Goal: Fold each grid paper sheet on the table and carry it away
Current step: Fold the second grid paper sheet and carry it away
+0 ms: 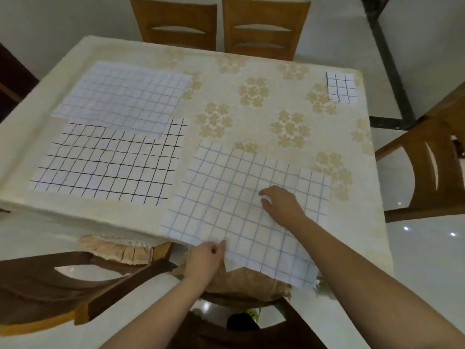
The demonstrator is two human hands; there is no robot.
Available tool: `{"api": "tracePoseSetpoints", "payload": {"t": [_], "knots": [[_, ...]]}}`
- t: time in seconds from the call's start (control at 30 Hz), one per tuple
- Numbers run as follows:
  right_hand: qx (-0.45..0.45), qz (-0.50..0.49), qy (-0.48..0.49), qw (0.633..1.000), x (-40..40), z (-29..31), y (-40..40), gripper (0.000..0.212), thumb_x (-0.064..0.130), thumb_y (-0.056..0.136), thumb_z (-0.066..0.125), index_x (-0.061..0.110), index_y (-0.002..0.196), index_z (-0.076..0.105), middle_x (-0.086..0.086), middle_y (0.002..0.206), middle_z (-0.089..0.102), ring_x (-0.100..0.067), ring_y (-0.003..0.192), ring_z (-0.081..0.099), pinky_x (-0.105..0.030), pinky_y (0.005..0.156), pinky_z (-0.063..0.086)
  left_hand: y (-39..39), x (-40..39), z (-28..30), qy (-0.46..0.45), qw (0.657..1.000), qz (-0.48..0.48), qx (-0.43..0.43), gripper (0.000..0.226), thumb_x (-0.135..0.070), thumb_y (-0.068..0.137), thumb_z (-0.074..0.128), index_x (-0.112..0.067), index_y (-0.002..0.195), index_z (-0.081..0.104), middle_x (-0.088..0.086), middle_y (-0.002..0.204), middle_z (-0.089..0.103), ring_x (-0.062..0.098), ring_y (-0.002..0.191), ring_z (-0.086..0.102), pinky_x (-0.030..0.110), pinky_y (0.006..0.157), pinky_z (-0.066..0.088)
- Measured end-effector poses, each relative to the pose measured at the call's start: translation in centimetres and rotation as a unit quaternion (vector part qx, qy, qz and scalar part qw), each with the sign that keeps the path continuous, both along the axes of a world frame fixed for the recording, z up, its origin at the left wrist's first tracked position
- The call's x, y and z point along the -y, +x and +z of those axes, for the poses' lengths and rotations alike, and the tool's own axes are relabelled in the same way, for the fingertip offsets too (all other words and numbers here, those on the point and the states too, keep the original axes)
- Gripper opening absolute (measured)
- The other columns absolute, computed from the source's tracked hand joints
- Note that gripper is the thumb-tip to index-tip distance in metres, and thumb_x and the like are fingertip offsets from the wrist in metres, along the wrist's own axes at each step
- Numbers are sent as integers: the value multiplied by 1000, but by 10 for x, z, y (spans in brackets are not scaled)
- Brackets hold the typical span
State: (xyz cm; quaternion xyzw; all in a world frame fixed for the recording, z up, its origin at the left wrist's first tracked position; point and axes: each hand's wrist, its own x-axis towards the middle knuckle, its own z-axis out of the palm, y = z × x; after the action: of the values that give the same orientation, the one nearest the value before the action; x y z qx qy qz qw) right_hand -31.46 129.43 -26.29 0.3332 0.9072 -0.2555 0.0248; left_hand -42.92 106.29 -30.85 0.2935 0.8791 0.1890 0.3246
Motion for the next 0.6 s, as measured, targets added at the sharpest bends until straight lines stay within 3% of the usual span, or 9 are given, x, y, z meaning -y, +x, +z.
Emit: {"api": "tracePoseSetpoints", "payload": {"t": [0.1,0.2,0.27,0.33,0.47,0.53,0.6], "knots": [[11,-22,-6,1000,-24,-6,-15,37,28,101,44,15,135,53,-8,138,52,-28,125,48,-38,103,36,-8,6,-2,1,984,149,94,53,-55,94,47,-10,70,65,9,69,68,21,68,66,38,71,56],[65,3,1,998,-35,-16,-22,45,33,102,39,16,143,42,-7,147,43,-28,130,43,-39,105,36,-20,7,2,105,894,371,230,35,-44,90,62,-9,94,66,13,82,72,21,68,70,32,57,57],[79,20,-9,997,-34,-25,-25,50,35,102,38,14,147,36,-6,153,35,-27,135,37,-39,109,34,-29,4,4,135,848,443,258,36,-36,89,67,-6,107,61,16,85,71,24,68,69,30,53,55],[80,36,11,996,-28,-35,-25,52,35,101,37,13,148,32,-6,156,29,-25,139,31,-39,111,32,-37,0,5,155,814,499,252,45,-30,87,71,-3,117,51,21,90,67,28,68,64,34,52,53],[74,46,48,995,-19,-48,-20,54,35,101,37,12,149,29,-7,159,21,-23,144,23,-41,113,29,-54,-3,4,100,821,539,160,44,-33,85,72,-14,112,43,25,118,58,37,103,60,51,92,51],[77,52,69,993,-18,-53,-16,56,37,101,37,12,150,26,-7,160,19,-23,145,20,-40,114,28,-61,-4,6,103,811,554,158,36,-30,82,75,-21,101,46,22,122,57,37,109,57,51,96,49],[84,59,76,992,-16,-57,-14,58,38,101,36,13,151,23,-8,161,16,-24,146,17,-40,114,25,-66,-3,8,116,793,573,173,41,-28,80,78,-19,109,49,21,121,58,37,109,58,52,94,51]]}}
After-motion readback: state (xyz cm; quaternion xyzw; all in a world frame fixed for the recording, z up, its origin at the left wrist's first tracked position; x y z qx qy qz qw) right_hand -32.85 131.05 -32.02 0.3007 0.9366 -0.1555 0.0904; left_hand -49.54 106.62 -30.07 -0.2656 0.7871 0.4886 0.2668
